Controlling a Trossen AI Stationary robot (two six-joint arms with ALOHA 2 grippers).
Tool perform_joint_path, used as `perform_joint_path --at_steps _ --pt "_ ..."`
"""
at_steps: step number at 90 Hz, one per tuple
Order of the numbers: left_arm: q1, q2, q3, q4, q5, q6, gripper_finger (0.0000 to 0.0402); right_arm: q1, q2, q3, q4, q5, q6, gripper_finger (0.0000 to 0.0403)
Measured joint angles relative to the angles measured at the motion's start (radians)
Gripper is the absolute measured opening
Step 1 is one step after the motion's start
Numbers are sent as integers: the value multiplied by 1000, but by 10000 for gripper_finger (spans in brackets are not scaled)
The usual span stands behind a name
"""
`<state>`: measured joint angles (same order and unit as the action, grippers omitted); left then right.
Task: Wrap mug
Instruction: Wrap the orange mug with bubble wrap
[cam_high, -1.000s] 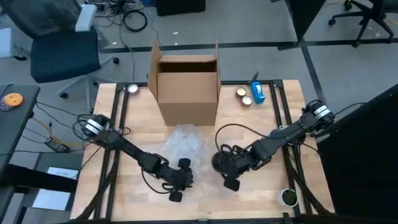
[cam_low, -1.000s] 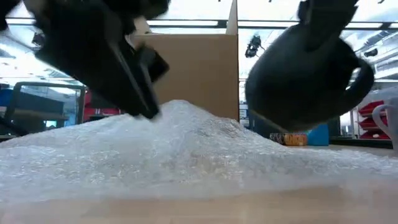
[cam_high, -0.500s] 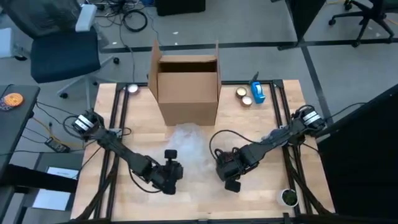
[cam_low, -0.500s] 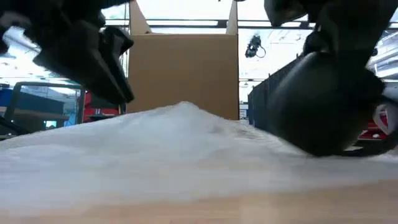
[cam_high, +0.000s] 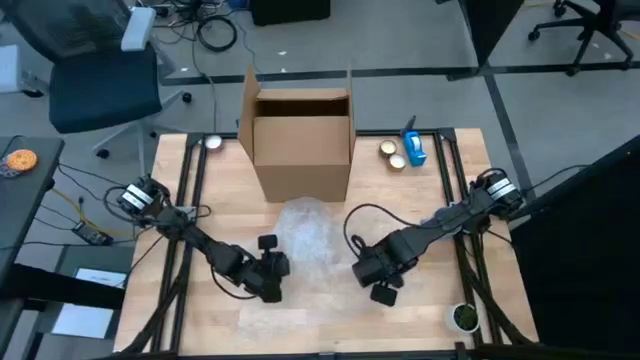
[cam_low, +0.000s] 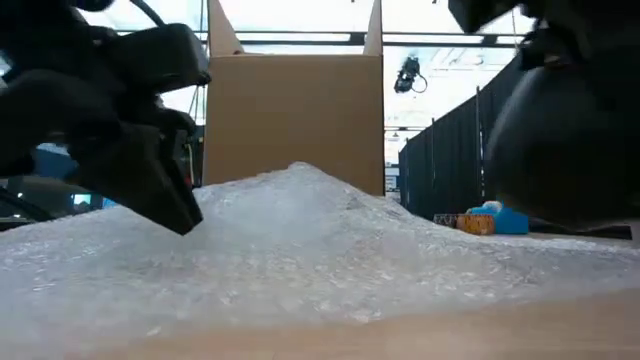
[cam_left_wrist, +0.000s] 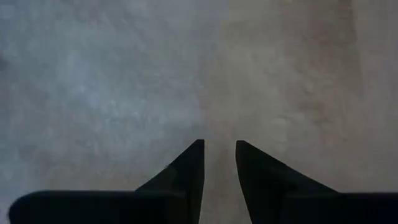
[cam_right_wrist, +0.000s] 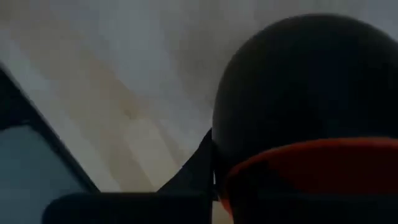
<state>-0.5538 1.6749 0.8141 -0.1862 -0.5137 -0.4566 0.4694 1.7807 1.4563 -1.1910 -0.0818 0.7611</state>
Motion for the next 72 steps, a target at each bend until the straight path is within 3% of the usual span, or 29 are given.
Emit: perform_joint_path --at_steps 15,37,60,72 --pt "47 0 -3 -34 9 114 78 1 2 -9 135 3 -238 0" --pt "97 0 -3 4 -9 260 78 -24 2 -7 235 123 -548 0" --pt "100 0 -3 22 69 262 78 -98 3 -5 416 192 -887 0" --pt "101 0 29 -61 133 230 78 -148 22 -4 454 191 -953 0"
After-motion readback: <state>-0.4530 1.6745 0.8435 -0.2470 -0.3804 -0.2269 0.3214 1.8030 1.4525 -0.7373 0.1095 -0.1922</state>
